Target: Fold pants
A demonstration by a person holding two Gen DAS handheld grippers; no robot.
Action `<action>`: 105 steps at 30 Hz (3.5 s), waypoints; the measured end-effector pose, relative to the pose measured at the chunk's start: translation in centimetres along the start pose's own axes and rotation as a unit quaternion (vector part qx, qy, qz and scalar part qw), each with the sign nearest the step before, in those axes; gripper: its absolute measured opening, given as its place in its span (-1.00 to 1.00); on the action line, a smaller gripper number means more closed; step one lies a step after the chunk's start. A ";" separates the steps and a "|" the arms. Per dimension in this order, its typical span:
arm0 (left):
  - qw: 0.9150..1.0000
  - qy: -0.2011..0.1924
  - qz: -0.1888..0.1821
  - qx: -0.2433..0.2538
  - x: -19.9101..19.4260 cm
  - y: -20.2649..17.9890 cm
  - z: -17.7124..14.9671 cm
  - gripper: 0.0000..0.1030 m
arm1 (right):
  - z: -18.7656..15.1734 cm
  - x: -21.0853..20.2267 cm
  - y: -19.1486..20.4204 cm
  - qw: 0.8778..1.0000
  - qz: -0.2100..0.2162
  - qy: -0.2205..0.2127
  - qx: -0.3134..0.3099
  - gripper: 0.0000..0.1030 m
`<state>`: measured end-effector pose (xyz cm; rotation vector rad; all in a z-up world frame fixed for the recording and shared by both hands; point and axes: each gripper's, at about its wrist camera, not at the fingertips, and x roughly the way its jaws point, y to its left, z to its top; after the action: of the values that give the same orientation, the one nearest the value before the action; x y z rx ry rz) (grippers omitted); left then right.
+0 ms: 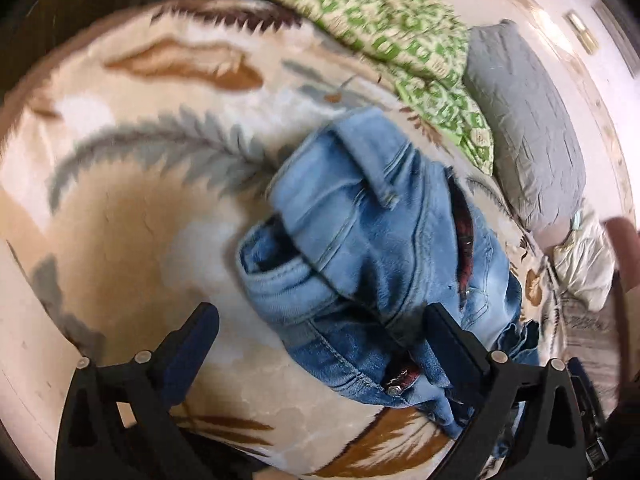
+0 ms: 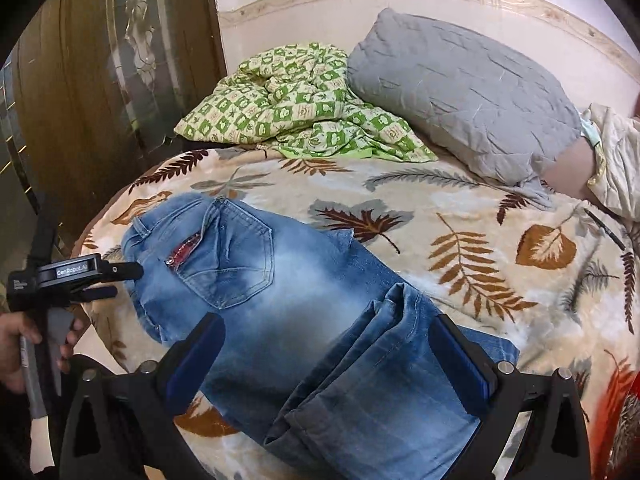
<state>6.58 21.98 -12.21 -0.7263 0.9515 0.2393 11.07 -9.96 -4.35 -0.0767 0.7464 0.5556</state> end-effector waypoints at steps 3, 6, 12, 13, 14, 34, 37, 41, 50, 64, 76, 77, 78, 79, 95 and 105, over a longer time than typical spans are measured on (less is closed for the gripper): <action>1.000 0.000 0.005 -0.008 0.1 0.4 0.0 0.98 | 0.3 0.6 -0.1 1.000 0.005 0.012 0.010 0.99; 1.000 -0.016 0.017 0.006 -0.7 0.5 -0.2 1.00 | 0.6 0.8 0.3 1.000 0.015 0.015 0.001 0.99; 1.000 -0.002 0.008 -0.010 0.8 1.3 1.7 1.00 | 1.2 1.8 1.4 0.999 0.046 0.027 -0.009 0.99; 1.000 0.002 0.008 -0.018 1.0 1.4 2.0 1.00 | 1.3 1.9 1.9 0.998 0.059 0.029 -0.013 0.99; 1.000 -0.006 0.001 -0.019 0.6 1.4 2.1 1.00 | 1.3 2.0 2.3 0.997 0.064 0.031 -0.018 0.99; 0.996 -0.016 -0.086 -0.033 0.5 2.8 3.1 -0.33 | 5.3 4.8 7.5 0.992 0.093 0.049 -0.069 0.99; 0.995 -0.022 -0.090 -0.026 0.1 3.3 2.3 -0.39 | 7.1 6.0 7.7 0.990 0.119 0.062 -0.047 0.99; 0.997 -0.019 -0.068 0.019 0.0 2.7 2.2 -0.41 | 9.1 8.2 9.2 0.987 0.118 0.092 -0.050 0.98; 0.992 -0.007 -0.053 0.113 0.7 2.0 2.4 -0.40 | 14.3 17.2 13.7 0.973 0.111 0.183 -0.085 0.94; 0.975 -0.054 -0.151 0.151 -4.1 -1.0 1.1 -0.54 | 14.0 18.8 16.6 0.955 0.136 0.188 -0.184 -0.37; 0.891 -0.005 -0.254 0.377 -6.7 -21.5 -10.3 -0.55 | 8.6 -0.9 -6.5 0.990 0.134 0.032 -0.016 -0.54; 0.884 0.012 -0.249 0.395 -5.5 -23.3 -12.0 -0.55 | 7.3 -1.1 -8.6 0.991 0.126 0.033 0.001 -0.54; 0.878 0.043 -0.238 0.413 -3.3 -25.4 -14.2 -0.55 | 5.3 -1.2 -11.2 0.993 0.112 0.038 0.022 -0.54; 0.875 0.060 -0.224 0.425 -1.9 -26.5 -15.6 -0.55 | 4.0 -0.8 -12.9 0.993 0.103 0.047 0.036 -0.54; 0.849 0.041 -0.089 0.519 -2.6 -28.3 -16.8 0.72 | -6.9 -6.0 -22.4 0.968 0.079 0.019 0.239 0.77; 0.908 0.126 -0.112 0.385 2.1 -19.6 -8.5 0.73 | -6.6 -2.9 -14.1 0.974 0.102 0.064 0.191 0.68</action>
<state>11.83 1.58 -8.05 -0.1244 1.0885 -0.4343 12.37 -25.03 -9.14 0.3270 0.9831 0.5978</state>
